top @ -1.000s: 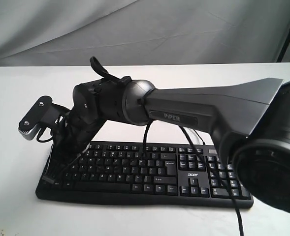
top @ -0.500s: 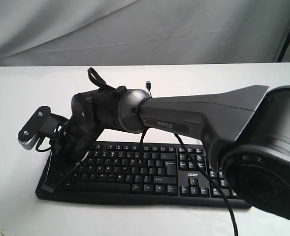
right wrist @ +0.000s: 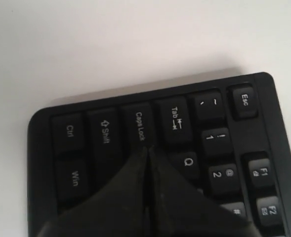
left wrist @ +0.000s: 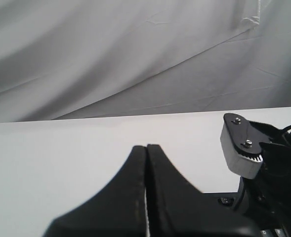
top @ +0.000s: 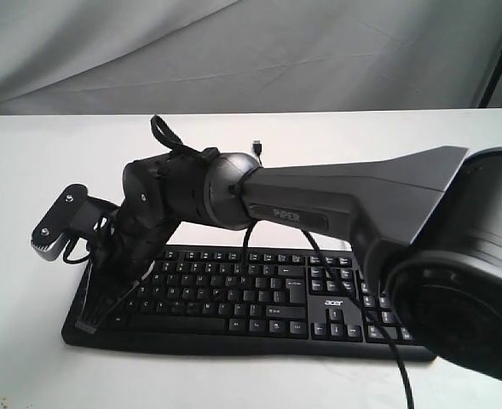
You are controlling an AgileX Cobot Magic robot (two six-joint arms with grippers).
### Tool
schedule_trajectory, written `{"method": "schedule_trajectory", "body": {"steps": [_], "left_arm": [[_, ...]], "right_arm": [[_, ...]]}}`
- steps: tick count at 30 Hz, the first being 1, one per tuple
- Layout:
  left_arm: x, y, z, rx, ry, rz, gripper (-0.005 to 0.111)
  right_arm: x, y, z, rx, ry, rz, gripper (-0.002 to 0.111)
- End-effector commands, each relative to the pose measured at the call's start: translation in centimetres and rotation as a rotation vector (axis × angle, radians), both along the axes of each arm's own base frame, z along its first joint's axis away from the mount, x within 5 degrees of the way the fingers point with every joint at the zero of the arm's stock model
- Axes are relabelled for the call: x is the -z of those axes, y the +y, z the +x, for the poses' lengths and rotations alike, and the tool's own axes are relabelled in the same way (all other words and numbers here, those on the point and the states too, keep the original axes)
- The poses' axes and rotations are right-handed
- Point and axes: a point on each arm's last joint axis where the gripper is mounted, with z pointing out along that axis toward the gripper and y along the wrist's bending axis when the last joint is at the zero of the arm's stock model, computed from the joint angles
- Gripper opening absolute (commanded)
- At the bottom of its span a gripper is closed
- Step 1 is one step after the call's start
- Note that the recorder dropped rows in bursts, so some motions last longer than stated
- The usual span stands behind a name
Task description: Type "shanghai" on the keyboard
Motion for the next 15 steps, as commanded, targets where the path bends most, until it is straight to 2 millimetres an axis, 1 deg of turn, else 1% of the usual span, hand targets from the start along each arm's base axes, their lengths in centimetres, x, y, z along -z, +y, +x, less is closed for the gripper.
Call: {"method": "schedule_trajectory", "body": {"steps": [1, 4, 6, 9, 11, 15], "left_arm": [[0.0, 0.0, 0.0, 0.006, -0.007, -0.002, 0.000], [0.0, 0.0, 0.0, 0.006, -0.007, -0.002, 0.000], [0.0, 0.0, 0.0, 0.006, -0.007, -0.002, 0.000], [0.0, 0.0, 0.0, 0.006, -0.007, -0.002, 0.000], [0.0, 0.0, 0.0, 0.006, -0.007, -0.002, 0.000], [0.0, 0.0, 0.0, 0.006, -0.007, -0.002, 0.000]], "right_arm": [[-3.6, -1.0, 0.4, 0.007, -0.077, -0.015, 0.000], [-4.9, -2.5, 0.5, 0.034, -0.080, -0.024, 0.000], [-5.1, -4.1, 0.8, 0.072, -0.074, -0.026, 0.000], [-4.6, -6.7, 1.1, 0.134, -0.063, -0.024, 0.000], [-4.1, -8.1, 1.1, 0.172, -0.054, -0.014, 0.000], [-2.9, -9.9, 1.3, 0.231, -0.037, -0.007, 0.000]]}}
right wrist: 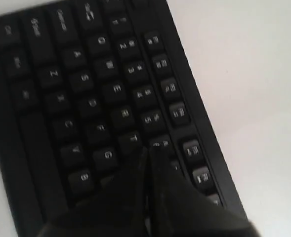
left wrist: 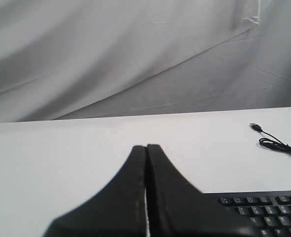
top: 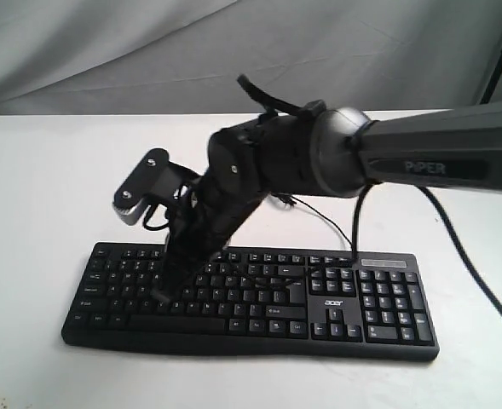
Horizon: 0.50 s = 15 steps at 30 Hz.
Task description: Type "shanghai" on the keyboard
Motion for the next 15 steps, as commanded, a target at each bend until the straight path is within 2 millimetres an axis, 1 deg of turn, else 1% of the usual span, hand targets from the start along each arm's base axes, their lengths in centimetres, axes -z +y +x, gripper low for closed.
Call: {"method": "schedule_trajectory", "body": {"steps": [1, 6, 15], "left_arm": [[0.0, 0.0, 0.0, 0.006, -0.007, -0.002, 0.000], [0.0, 0.0, 0.0, 0.006, -0.007, -0.002, 0.000], [0.0, 0.0, 0.0, 0.006, -0.007, -0.002, 0.000]], "right_arm": [[0.7, -1.7, 0.3, 0.070, 0.008, 0.031, 0.000], [1.5, -2.4, 0.4, 0.093, 0.021, 0.025, 0.000], [1.6, -2.8, 0.6, 0.097, 0.039, 0.004, 0.000]]}}
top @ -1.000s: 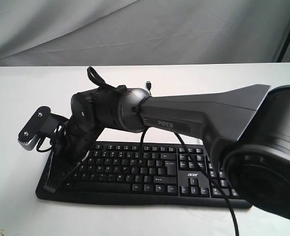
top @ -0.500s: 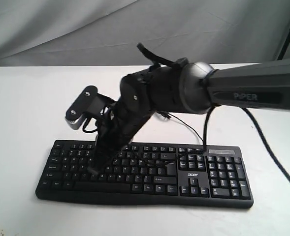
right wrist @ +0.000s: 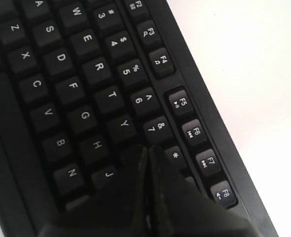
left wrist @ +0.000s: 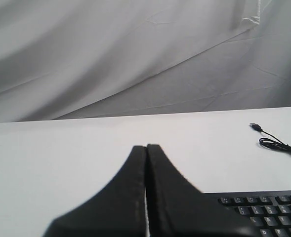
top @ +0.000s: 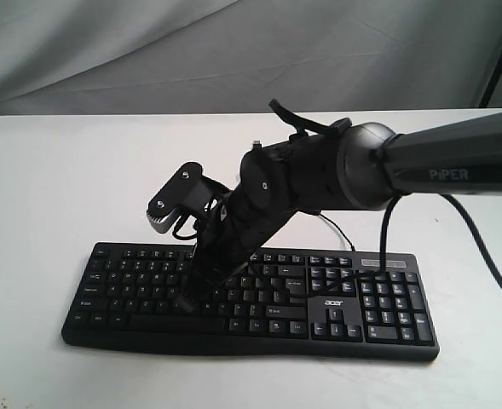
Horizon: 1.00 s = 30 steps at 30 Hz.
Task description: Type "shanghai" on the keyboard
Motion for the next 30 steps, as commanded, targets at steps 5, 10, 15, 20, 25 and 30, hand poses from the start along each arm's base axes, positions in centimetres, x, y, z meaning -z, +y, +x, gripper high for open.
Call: {"method": "schedule_trajectory", "body": {"steps": [5, 10, 15, 20, 25, 30], "left_arm": [[0.0, 0.0, 0.0, 0.006, -0.007, -0.002, 0.000], [0.0, 0.0, 0.0, 0.006, -0.007, -0.002, 0.000], [0.0, 0.0, 0.0, 0.006, -0.007, -0.002, 0.000], [0.0, 0.0, 0.0, 0.006, -0.007, -0.002, 0.000], [0.0, 0.0, 0.0, 0.006, -0.007, -0.002, 0.000], [0.0, 0.0, 0.0, 0.006, -0.007, -0.002, 0.000]], "right_arm": [[-0.1, -0.5, 0.1, 0.013, 0.019, -0.010, 0.000], [0.1, -0.5, 0.1, 0.013, 0.027, -0.017, 0.000], [0.2, -0.7, 0.1, 0.018, 0.026, -0.038, 0.000], [0.2, -0.7, 0.2, 0.018, 0.017, -0.036, 0.000], [0.8, -0.7, 0.3, 0.021, 0.019, -0.044, 0.000], [1.1, -0.6, 0.4, 0.023, 0.015, -0.041, 0.000]]}}
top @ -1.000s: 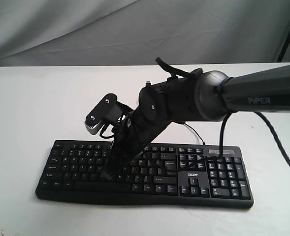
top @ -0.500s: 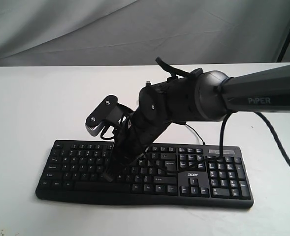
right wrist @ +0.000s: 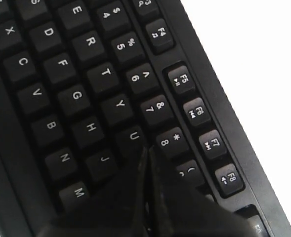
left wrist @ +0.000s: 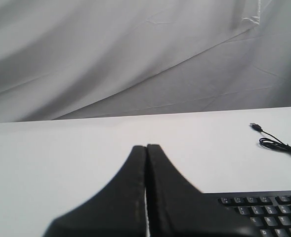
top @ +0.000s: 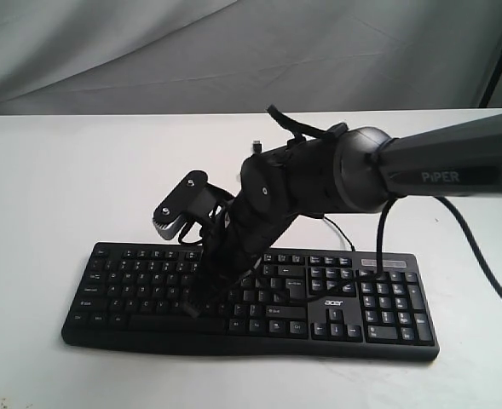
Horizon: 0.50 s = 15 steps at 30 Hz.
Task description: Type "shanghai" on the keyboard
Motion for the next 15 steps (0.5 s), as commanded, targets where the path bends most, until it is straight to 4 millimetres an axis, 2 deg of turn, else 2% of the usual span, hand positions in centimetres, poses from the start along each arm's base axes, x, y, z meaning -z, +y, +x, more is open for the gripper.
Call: {"method": "schedule_trajectory", "body": {"steps": [1, 8, 15], "left_arm": [[0.0, 0.0, 0.0, 0.006, -0.007, -0.002, 0.000], [0.0, 0.0, 0.0, 0.006, -0.007, -0.002, 0.000], [0.0, 0.0, 0.0, 0.006, -0.007, -0.002, 0.000]], "right_arm": [[0.2, -0.1, 0.2, 0.001, -0.016, 0.003, 0.000], [0.2, -0.1, 0.2, 0.001, -0.016, 0.003, 0.000], [1.4, -0.1, 0.2, 0.007, 0.003, -0.013, 0.000]]}}
